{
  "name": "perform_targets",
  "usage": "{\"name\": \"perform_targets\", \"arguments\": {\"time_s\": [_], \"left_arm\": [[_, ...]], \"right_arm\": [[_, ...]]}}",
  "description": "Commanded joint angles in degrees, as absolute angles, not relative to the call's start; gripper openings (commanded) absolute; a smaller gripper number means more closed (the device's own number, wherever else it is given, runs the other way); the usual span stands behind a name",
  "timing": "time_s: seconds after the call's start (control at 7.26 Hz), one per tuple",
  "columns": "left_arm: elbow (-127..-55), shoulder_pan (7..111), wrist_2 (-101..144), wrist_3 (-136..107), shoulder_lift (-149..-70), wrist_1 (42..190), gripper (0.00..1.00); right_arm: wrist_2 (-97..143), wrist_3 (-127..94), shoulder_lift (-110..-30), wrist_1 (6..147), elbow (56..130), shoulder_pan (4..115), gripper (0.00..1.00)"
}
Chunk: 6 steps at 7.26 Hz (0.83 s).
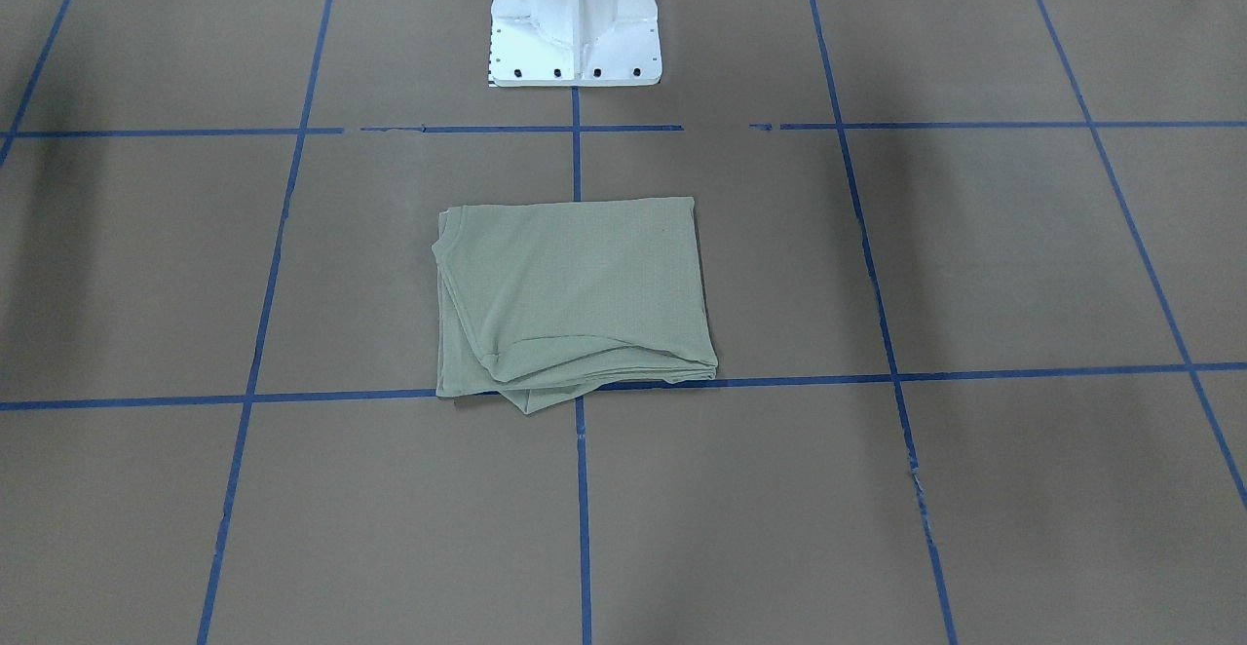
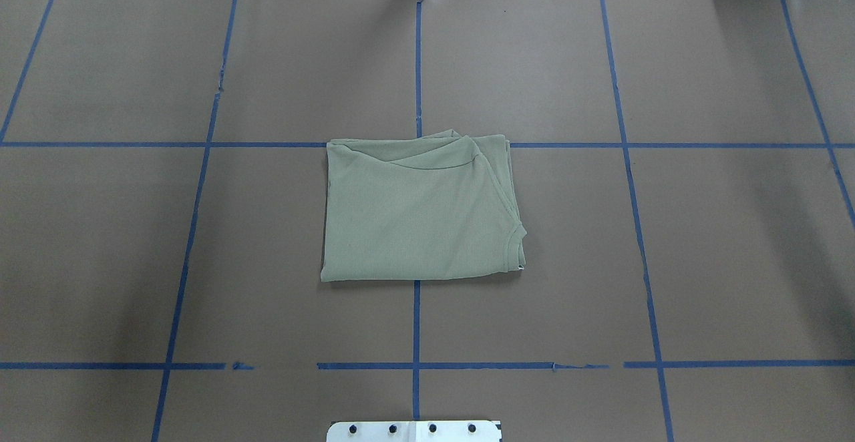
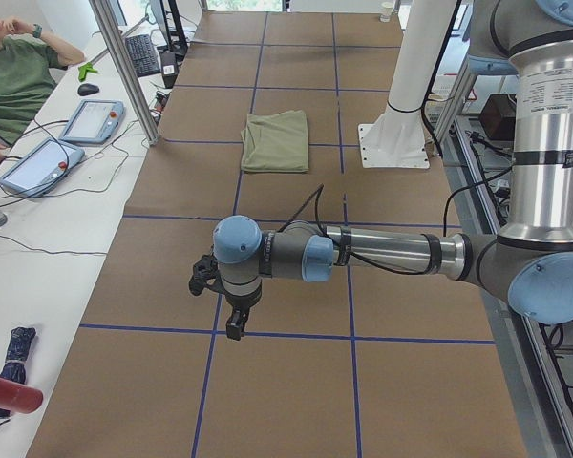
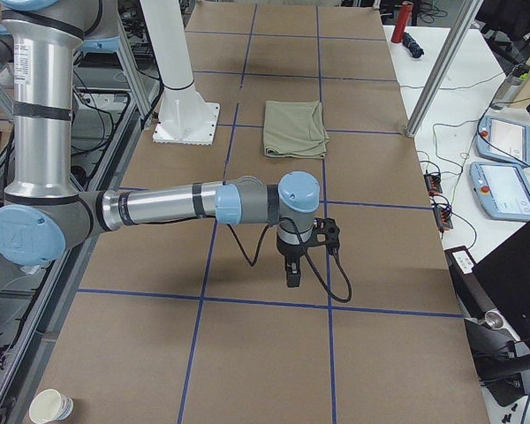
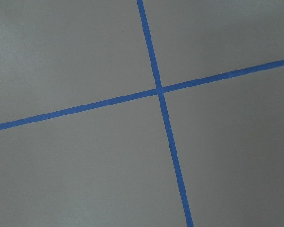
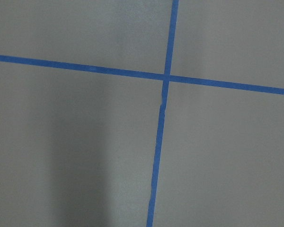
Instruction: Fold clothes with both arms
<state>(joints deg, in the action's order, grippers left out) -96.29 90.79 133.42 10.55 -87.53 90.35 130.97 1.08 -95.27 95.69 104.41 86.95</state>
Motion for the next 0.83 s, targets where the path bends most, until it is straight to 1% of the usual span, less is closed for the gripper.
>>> {"name": "perform_targets", "arguments": {"time_s": [0.0,0.55,0.69], "left_arm": [[-96.2,90.7,133.4,10.5,-87.5,90.4,1.0],[-96.3,90.7,133.4,10.5,-87.5,90.4,1.0],[-97.0,90.9,133.5,10.5,-87.5,90.3,1.0]], "right_arm": [[131.0,1.1,-95.3,95.6,104.4,86.9,1.0],[130.9,1.2,-95.3,95.5,104.5,86.9,1.0],[132.3,1.1,-95.4,93.1,104.4,87.0,1.0]]}}
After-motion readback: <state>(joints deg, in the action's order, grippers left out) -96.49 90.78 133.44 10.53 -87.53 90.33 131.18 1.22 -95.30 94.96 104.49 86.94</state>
